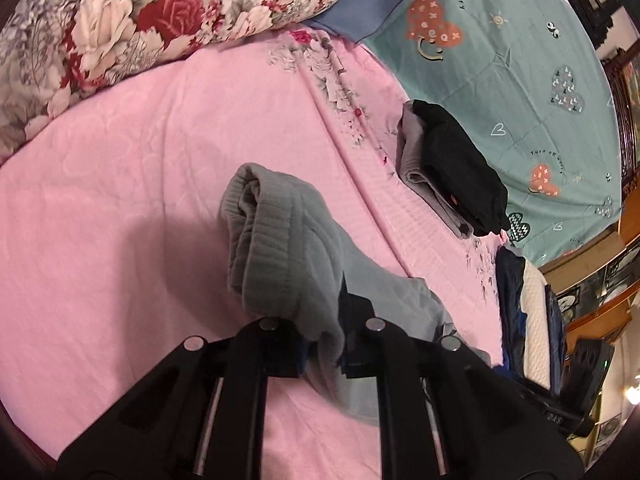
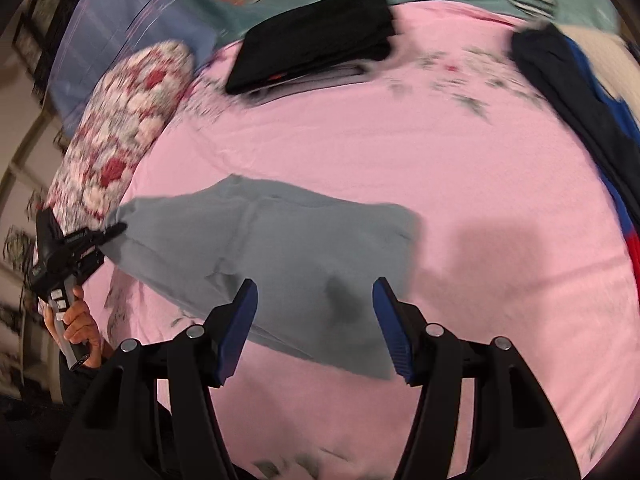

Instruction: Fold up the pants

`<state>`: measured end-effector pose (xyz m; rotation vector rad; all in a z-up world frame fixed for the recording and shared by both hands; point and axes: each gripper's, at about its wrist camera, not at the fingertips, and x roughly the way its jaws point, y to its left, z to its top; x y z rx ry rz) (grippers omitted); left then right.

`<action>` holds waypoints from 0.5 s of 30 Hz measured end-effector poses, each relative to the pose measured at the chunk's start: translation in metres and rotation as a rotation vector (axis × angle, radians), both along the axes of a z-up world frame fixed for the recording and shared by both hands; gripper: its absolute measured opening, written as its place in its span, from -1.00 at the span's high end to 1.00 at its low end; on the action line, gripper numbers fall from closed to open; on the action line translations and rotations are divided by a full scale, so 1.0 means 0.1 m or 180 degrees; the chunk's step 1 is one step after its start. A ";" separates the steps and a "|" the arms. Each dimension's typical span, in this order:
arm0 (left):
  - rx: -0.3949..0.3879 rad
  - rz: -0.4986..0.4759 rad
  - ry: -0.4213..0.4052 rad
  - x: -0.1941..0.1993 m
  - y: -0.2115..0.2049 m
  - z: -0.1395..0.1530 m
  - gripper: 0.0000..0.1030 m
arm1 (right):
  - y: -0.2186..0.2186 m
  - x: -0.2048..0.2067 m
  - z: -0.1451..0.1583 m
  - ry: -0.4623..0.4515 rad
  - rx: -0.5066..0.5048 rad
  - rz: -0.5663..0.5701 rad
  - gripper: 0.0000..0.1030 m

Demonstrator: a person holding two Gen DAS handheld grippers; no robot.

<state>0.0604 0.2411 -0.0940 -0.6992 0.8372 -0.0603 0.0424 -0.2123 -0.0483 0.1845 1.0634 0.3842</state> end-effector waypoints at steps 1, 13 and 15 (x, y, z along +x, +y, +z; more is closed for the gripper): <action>-0.0003 -0.0010 -0.0011 -0.01 0.00 0.01 0.79 | 0.22 0.10 -0.01 0.0020 -0.0023 0.0170 -0.18; 0.0251 -0.0162 -0.0092 -0.01 -0.17 0.15 0.78 | 1.66 0.70 -0.54 0.0261 -0.0415 0.0967 0.91; 0.0355 -0.0223 -0.0107 0.00 -0.27 0.23 0.78 | 1.71 0.71 -0.62 0.0336 -0.0408 0.1030 0.91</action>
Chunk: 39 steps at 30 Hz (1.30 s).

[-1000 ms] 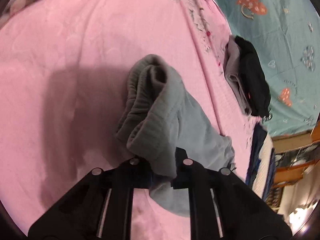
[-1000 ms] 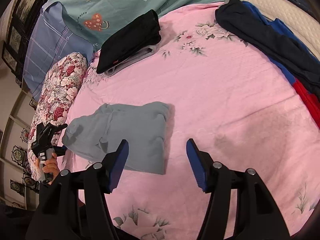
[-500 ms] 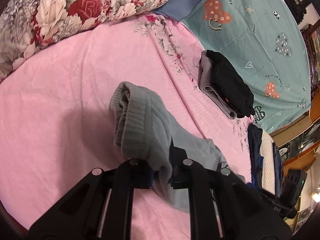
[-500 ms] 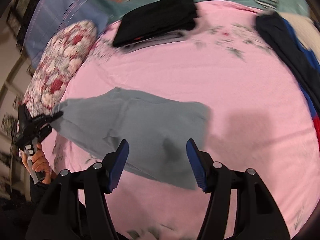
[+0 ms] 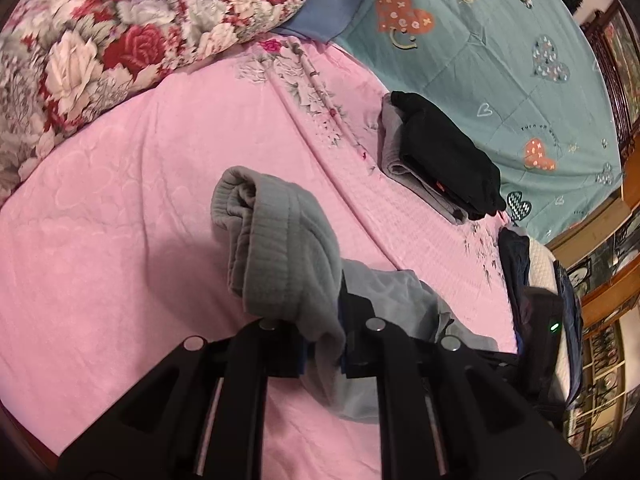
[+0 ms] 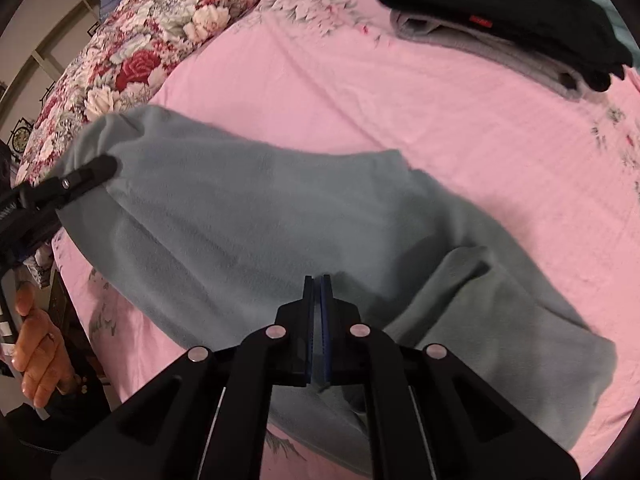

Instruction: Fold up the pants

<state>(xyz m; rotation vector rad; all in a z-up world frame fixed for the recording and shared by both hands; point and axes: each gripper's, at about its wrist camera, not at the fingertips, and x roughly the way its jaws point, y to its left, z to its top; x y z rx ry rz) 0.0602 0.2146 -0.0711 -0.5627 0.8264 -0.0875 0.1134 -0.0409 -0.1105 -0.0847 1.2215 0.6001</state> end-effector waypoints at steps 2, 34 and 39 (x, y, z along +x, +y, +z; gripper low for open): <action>0.0124 -0.0079 -0.0037 0.01 -0.13 0.09 0.78 | 0.02 -0.01 -0.05 0.0007 -0.0017 0.0026 0.93; 0.0354 -0.1772 -0.0105 -0.01 -2.32 0.35 -0.87 | -3.07 -1.20 0.38 -0.0314 0.0776 -0.1854 0.81; 0.0030 -0.1330 0.0125 0.08 -1.71 0.15 -0.48 | -2.56 -1.08 0.68 -0.0470 0.0929 -0.1330 0.54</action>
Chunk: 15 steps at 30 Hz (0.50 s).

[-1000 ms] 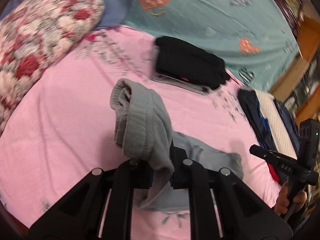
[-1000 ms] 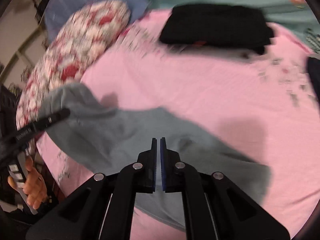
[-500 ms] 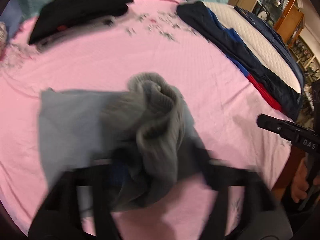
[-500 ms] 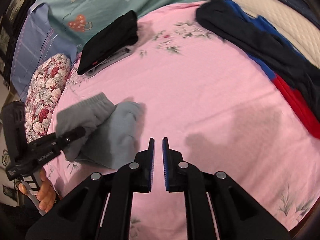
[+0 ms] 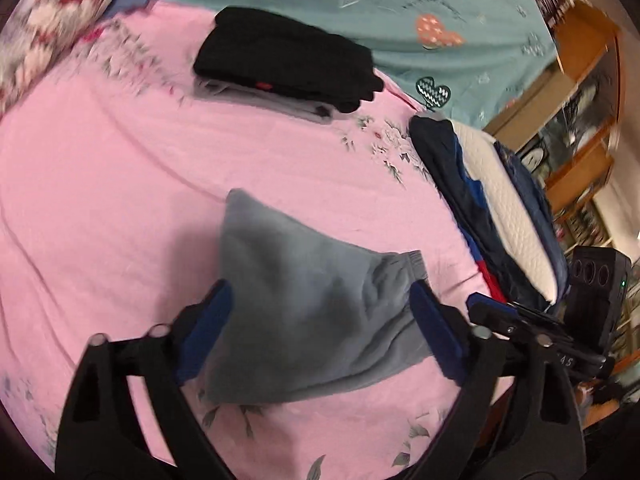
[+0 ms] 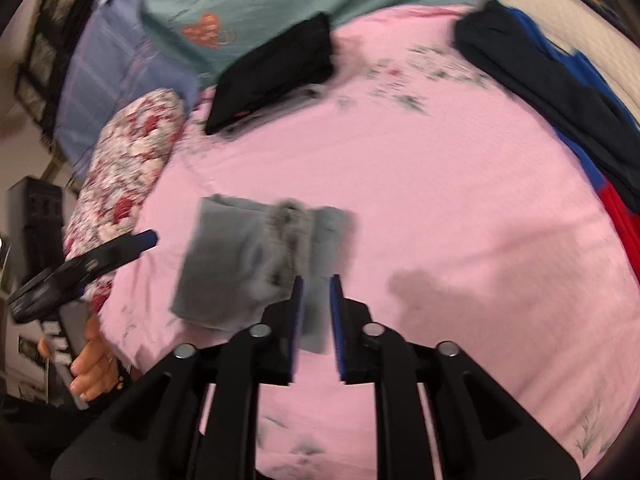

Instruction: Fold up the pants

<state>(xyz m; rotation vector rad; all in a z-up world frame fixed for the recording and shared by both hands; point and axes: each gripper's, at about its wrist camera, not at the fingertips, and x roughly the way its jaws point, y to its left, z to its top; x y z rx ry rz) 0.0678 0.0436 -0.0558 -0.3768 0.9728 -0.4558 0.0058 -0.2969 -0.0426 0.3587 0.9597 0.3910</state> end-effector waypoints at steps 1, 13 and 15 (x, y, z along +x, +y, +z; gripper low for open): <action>-0.0054 -0.0025 0.0062 0.00 0.03 -0.05 -0.19 | 0.11 0.02 0.05 -0.0037 0.0000 0.0098 0.51; 0.0189 -0.0392 0.0343 0.07 -0.33 -0.77 0.56 | 0.58 0.42 -0.49 0.0399 -0.0551 -0.0081 0.59; 0.0204 -0.0387 0.0372 0.05 -0.29 -0.73 0.56 | 0.52 0.40 -0.59 0.0396 -0.0538 -0.0147 0.72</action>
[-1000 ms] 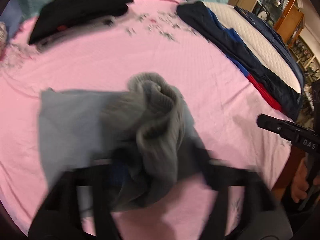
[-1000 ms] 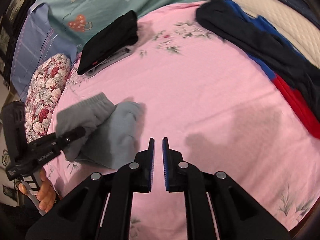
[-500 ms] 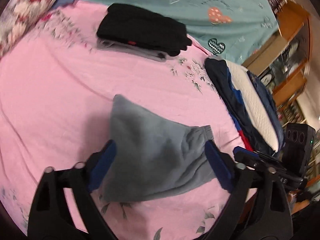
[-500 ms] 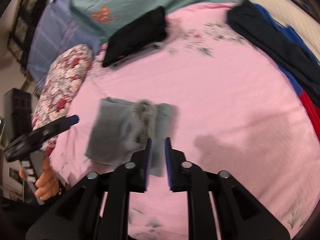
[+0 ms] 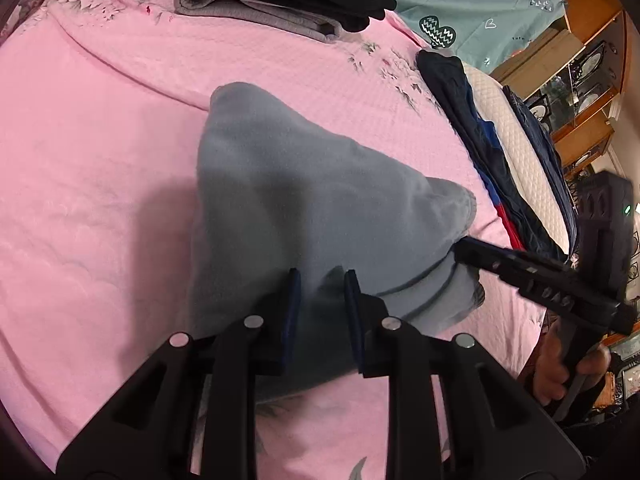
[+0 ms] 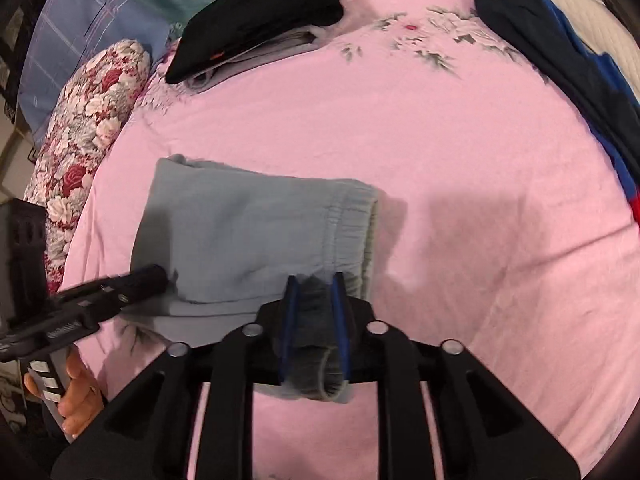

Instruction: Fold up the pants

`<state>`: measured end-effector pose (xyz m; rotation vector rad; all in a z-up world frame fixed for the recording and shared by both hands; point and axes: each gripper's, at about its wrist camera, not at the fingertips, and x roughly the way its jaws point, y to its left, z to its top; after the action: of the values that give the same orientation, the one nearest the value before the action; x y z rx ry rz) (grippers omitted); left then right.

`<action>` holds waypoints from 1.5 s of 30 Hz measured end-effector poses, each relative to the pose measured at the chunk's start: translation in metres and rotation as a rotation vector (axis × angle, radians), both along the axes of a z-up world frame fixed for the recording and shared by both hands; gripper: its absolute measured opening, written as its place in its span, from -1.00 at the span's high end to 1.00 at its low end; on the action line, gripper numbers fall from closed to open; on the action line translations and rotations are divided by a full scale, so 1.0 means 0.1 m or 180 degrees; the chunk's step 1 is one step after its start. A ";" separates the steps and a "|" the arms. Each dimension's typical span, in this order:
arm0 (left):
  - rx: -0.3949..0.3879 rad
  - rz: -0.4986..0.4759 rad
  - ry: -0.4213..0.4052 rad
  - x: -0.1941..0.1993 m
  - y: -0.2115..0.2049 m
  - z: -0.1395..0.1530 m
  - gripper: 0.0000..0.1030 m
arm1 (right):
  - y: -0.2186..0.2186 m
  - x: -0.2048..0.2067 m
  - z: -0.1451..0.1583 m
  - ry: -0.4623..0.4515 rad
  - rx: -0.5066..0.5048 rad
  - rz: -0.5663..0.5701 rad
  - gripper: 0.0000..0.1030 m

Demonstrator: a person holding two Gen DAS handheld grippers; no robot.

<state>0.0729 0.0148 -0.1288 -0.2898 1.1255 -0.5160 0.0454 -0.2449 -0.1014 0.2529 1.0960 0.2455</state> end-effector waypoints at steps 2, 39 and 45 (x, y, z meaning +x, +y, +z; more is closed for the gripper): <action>-0.0019 0.0024 0.0028 -0.04 0.05 0.01 0.56 | 0.05 -0.02 0.05 0.0011 -0.0114 0.0041 0.70; -0.0493 0.0397 0.0514 0.32 0.63 -0.03 -0.52 | -0.11 -0.01 0.78 -0.0461 0.0151 0.0239 -0.79; -0.0867 0.0088 0.0760 0.67 0.33 -0.25 -0.64 | -0.75 -0.55 0.23 -0.0001 0.0771 -0.0198 -0.79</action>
<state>0.1394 0.0479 -0.1538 -0.6157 1.2804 -0.6226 -0.0093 -0.3197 -0.0784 0.5024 1.0563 0.3231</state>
